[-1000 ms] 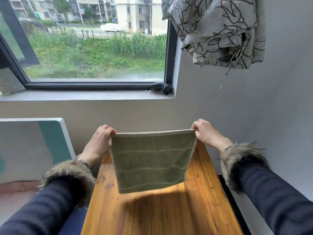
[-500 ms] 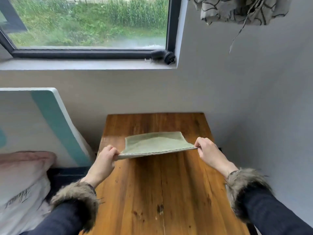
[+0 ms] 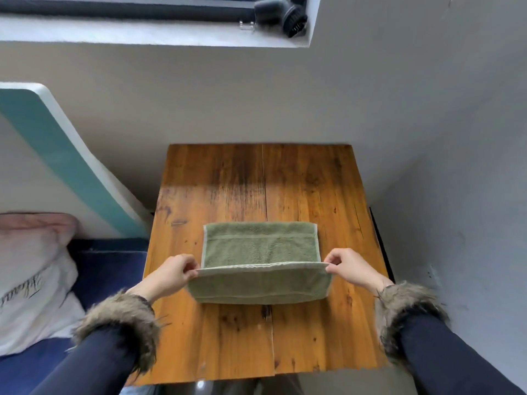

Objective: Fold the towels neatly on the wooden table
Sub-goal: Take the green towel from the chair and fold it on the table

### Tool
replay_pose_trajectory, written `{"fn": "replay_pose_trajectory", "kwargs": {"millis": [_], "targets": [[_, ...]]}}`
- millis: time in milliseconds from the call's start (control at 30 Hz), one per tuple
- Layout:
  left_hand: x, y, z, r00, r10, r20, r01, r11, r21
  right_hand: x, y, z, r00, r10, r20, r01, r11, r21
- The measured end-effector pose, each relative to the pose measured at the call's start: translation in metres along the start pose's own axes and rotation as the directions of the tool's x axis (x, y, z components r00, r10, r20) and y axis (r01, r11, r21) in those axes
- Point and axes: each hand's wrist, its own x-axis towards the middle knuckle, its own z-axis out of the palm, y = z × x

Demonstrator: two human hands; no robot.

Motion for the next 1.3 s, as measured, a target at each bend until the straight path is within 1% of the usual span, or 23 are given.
{"fn": "replay_pose_trajectory", "kwargs": {"millis": [67,100,167,267,400,567,733,867,967,1133,1233,1300], "targets": [[0.016,0.003,-0.010,0.998,0.029,-0.059,-0.031,0.999,-0.040,0.017,-0.005,-0.004,0.996,0.039,-0.084,-0.021,0.979,0.201],[0.025,0.005,-0.015,0.995,0.034,-0.089,-0.040,0.997,-0.065,0.025,-0.007,-0.005,0.991,0.054,-0.121,-0.020,0.964,0.267],[0.046,0.007,-0.020,0.989,0.037,-0.144,-0.052,0.994,-0.098,0.043,-0.012,-0.007,0.982,0.076,-0.176,-0.010,0.936,0.351],[0.080,0.006,-0.021,0.981,0.023,-0.191,-0.045,0.993,-0.113,0.072,-0.011,-0.004,0.973,0.107,-0.204,-0.018,0.918,0.396],[0.118,-0.001,-0.010,0.979,-0.013,-0.201,-0.011,0.993,-0.119,0.108,-0.002,0.006,0.969,0.145,-0.201,-0.053,0.912,0.406],[0.151,-0.007,0.000,0.970,-0.043,-0.241,0.007,0.989,-0.145,0.140,0.000,0.015,0.953,0.159,-0.259,-0.045,0.917,0.397],[0.173,-0.012,0.012,0.967,-0.038,-0.252,0.003,0.990,-0.139,0.157,0.006,0.030,0.924,0.184,-0.334,-0.075,0.947,0.313],[0.185,-0.021,0.024,0.956,-0.094,-0.277,0.057,0.988,-0.141,0.167,0.008,0.038,0.904,0.229,-0.361,-0.112,0.942,0.317],[0.190,-0.021,0.033,0.952,-0.114,-0.283,0.071,0.985,-0.156,0.171,0.008,0.042,0.884,0.266,-0.384,-0.143,0.936,0.321],[0.185,-0.020,0.039,0.947,-0.088,-0.309,0.029,0.981,-0.192,0.170,0.005,0.045,0.887,0.255,-0.385,-0.179,0.958,0.222],[0.177,-0.020,0.042,0.934,-0.037,-0.355,-0.016,0.989,-0.146,0.166,0.004,0.044,0.891,0.217,-0.398,-0.159,0.972,0.174],[0.175,-0.020,0.045,0.920,-0.026,-0.391,-0.020,0.993,-0.115,0.166,0.004,0.044,0.894,0.204,-0.399,-0.152,0.976,0.159]]}}
